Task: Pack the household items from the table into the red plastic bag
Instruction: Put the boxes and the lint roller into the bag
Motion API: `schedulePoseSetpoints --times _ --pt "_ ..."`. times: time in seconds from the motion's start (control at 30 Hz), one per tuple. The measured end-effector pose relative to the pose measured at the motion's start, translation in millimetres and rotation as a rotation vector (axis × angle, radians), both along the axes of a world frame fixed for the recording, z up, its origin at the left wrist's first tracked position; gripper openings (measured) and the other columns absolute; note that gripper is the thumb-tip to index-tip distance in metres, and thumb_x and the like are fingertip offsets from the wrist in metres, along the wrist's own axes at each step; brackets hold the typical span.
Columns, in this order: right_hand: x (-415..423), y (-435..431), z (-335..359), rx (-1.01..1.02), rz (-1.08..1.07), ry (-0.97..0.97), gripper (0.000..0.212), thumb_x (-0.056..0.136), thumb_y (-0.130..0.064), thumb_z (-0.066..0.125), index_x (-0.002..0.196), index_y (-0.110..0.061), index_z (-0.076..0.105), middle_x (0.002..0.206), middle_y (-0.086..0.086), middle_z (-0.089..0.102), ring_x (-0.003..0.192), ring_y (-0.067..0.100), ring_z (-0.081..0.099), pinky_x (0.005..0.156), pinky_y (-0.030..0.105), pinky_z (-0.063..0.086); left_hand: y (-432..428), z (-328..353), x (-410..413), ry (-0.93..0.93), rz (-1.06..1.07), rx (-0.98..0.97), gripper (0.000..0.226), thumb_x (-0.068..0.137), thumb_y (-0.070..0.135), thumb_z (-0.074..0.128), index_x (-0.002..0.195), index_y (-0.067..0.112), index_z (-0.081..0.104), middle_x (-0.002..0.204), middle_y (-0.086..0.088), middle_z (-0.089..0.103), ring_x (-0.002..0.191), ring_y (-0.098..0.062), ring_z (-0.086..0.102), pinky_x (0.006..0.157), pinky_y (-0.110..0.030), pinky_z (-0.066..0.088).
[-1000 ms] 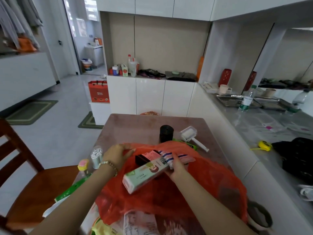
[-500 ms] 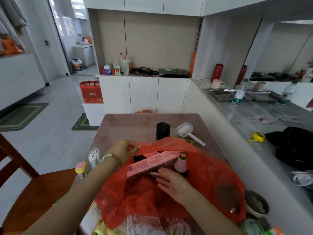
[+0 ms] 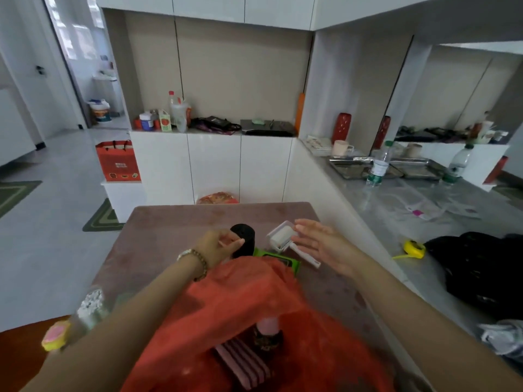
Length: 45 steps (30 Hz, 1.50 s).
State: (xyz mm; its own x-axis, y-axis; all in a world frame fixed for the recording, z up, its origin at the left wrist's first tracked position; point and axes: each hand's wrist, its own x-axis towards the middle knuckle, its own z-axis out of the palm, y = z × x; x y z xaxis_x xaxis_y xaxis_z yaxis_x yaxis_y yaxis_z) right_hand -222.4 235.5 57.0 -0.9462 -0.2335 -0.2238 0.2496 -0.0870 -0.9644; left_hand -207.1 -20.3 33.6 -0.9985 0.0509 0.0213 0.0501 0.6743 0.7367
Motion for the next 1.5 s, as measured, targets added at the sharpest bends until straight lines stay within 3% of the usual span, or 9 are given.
schedulePoseSetpoints --times 0.2,0.3,0.47,0.57,0.67,0.77,0.97,1.13,1.5 --pt "-86.5 32.4 -80.5 0.230 -0.085 -0.066 0.032 0.090 -0.012 0.062 0.120 -0.002 0.057 0.103 0.006 0.062 0.085 0.010 0.058 0.059 0.010 0.050 47.8 -55.8 -90.5 -0.168 -0.017 -0.132 0.046 0.088 0.039 0.057 0.122 0.007 0.056 0.123 -0.011 0.061 0.110 -0.023 0.058 0.092 -0.027 0.046" --pt "-121.8 45.7 -125.2 0.467 -0.130 -0.001 0.045 0.088 -0.020 0.066 0.127 -0.002 0.056 0.115 0.007 0.061 0.102 0.013 0.055 0.067 0.012 0.045 60.2 -87.2 -124.2 -0.356 -0.016 -0.320 0.069 0.086 0.060 0.044 0.135 0.011 0.042 0.136 -0.008 0.050 0.121 -0.024 0.051 0.099 -0.033 0.041" --pt "-164.1 57.6 -196.2 0.690 -0.095 -0.027 0.059 0.089 -0.024 0.065 0.138 0.001 0.042 0.142 0.014 0.047 0.129 0.025 0.047 0.102 0.026 0.036 64.1 -135.5 -151.9 -0.520 -0.010 -0.423 0.054 0.083 0.072 0.031 0.084 0.021 0.051 0.081 -0.001 0.047 0.072 -0.014 0.048 0.068 -0.028 0.038" --pt "-181.1 56.3 -224.5 0.799 -0.056 -0.018 0.056 0.086 -0.024 0.069 0.131 0.003 0.050 0.124 0.014 0.058 0.113 0.024 0.056 0.089 0.025 0.041 63.9 -157.6 -161.9 -0.556 -0.021 -0.421 0.073 0.085 0.070 0.030 0.121 0.011 0.052 0.117 -0.009 0.055 0.106 -0.023 0.055 0.092 -0.033 0.041" --pt "-193.8 53.4 -241.1 0.972 -0.035 0.110 0.039 0.081 -0.022 0.072 0.114 -0.002 0.065 0.110 0.016 0.066 0.100 0.027 0.063 0.077 0.029 0.045 69.8 -165.7 -165.6 -0.526 -0.052 -0.363 0.052 0.085 0.068 0.034 0.090 0.020 0.053 0.085 0.001 0.048 0.083 -0.016 0.049 0.079 -0.027 0.037" --pt "-197.1 51.4 -244.7 1.031 -0.020 0.138 0.028 0.083 -0.021 0.068 0.107 -0.007 0.068 0.108 0.016 0.067 0.099 0.028 0.063 0.079 0.031 0.047 74.9 -167.3 -168.0 -0.474 -0.063 -0.319 0.044 0.089 0.060 0.037 0.101 0.019 0.045 0.096 -0.003 0.049 0.091 -0.020 0.051 0.076 -0.025 0.035" --pt "-174.3 51.3 -206.5 0.977 -0.119 0.251 0.016 0.091 -0.020 0.058 0.102 -0.009 0.060 0.095 0.009 0.064 0.080 0.017 0.055 0.063 0.025 0.034 68.3 -141.2 -150.3 -0.375 -0.039 -0.199 0.058 0.087 0.065 0.032 0.118 0.019 0.050 0.119 -0.008 0.058 0.107 -0.025 0.056 0.080 -0.029 0.043" --pt "-121.9 48.9 -132.3 0.662 -0.164 0.278 0.018 0.090 -0.012 0.061 0.098 -0.010 0.046 0.086 0.009 0.059 0.062 0.015 0.050 0.050 0.019 0.039 48.8 -90.7 -90.9 -0.301 -0.063 -0.120 0.069 0.087 0.062 0.037 0.141 0.020 0.031 0.146 -0.002 0.040 0.129 -0.019 0.044 0.107 -0.030 0.035" --pt "91.6 11.1 12.4 0.284 -0.018 0.315 0.020 0.097 -0.021 0.046 0.082 -0.009 0.052 0.060 0.005 0.041 0.028 0.002 0.026 0.030 0.012 0.023 -36.4 -22.2 135.0 -0.074 -0.203 -0.340 0.081 0.072 0.069 0.057 0.139 0.030 0.034 0.144 0.010 0.039 0.125 -0.001 0.038 0.101 -0.010 0.025"
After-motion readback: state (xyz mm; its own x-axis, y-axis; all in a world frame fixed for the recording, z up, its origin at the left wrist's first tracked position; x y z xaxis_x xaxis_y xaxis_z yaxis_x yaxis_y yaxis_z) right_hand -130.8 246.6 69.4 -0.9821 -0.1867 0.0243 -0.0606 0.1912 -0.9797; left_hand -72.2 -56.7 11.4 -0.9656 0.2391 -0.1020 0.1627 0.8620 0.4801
